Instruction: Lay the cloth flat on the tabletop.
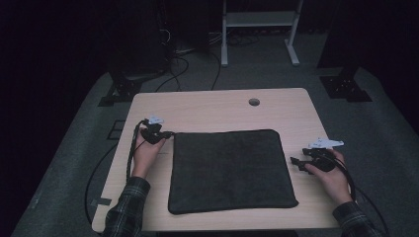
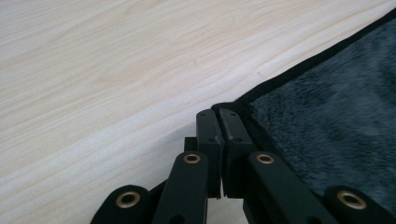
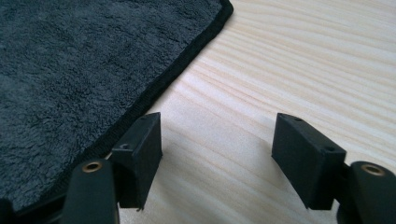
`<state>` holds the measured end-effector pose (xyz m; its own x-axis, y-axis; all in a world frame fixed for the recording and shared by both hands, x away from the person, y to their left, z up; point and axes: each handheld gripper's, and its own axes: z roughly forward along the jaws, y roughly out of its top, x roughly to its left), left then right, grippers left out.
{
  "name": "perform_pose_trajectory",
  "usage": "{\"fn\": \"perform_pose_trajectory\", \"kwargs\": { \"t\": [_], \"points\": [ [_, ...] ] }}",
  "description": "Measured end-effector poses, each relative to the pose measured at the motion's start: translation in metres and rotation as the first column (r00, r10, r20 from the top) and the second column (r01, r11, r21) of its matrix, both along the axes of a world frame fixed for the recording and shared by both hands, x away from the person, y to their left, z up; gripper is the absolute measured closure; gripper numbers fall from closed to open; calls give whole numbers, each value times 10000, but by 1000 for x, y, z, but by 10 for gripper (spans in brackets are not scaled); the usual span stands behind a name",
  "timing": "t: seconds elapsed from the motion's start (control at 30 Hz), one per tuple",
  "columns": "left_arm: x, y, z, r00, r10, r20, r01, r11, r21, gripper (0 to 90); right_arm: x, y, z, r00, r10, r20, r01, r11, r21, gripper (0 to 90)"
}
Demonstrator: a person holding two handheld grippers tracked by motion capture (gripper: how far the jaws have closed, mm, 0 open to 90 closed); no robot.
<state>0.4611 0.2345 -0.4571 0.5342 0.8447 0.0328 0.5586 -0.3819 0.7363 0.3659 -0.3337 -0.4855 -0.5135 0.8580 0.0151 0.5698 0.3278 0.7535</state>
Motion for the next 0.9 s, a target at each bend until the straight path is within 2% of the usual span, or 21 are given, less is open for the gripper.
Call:
{"fn": "perform_pose_trajectory", "kwargs": {
  "t": [0.03, 0.07, 0.17, 0.33, 0.43, 0.5, 0.53, 0.63, 0.7, 0.9],
  "points": [
    [0, 0, -1, 10000, 45, 14, -45, 10000, -29, 867, 0, 0, 0, 10000, 9, 6, -9, 10000, -14, 305],
    [0, 2, -1, 10000, 43, -23, -43, 9999, -134, 795, 0, 0, 0, 10000, 6, 3, -6, 10000, -25, 297],
    [-2, 4, 2, 10000, -64, -73, 62, 9996, -288, 666, 1, 0, 0, 10000, 19, -19, -19, 10000, -46, 272],
    [-17, 11, 6, 9995, -299, 55, 302, 9953, -923, 535, 1, 0, 0, 10000, -1, -67, 1, 10000, -38, 249],
    [-29, 16, 7, 9987, -479, 162, 496, 9895, -1355, 512, 1, 0, 0, 10000, 5, -72, -5, 10000, -40, 242],
    [-35, 17, 9, 9985, -538, -63, 524, 9884, -1429, 515, 1, 0, 0, 10000, -10, -79, 10, 10000, -37, 241],
    [-42, 18, 10, 9985, -540, -28, 527, 9835, -1731, 528, 1, 0, 0, 10000, -19, -77, 19, 10000, -40, 238],
    [-48, 19, 10, 9988, -482, -30, 468, 9816, -1849, 528, 1, 0, 0, 10000, -35, -77, 34, 10000, -48, 233],
    [-57, 20, 10, 9989, -387, -263, 323, 9772, -2099, 505, 1, 0, 0, 10000, -13, -91, 12, 10000, -55, 227],
    [-75, 21, 10, 9981, -603, -145, 558, 9748, -2161, 512, 1, 0, -1, 9999, -3, -101, 2, 10000, -64, 220]
  ]
}}
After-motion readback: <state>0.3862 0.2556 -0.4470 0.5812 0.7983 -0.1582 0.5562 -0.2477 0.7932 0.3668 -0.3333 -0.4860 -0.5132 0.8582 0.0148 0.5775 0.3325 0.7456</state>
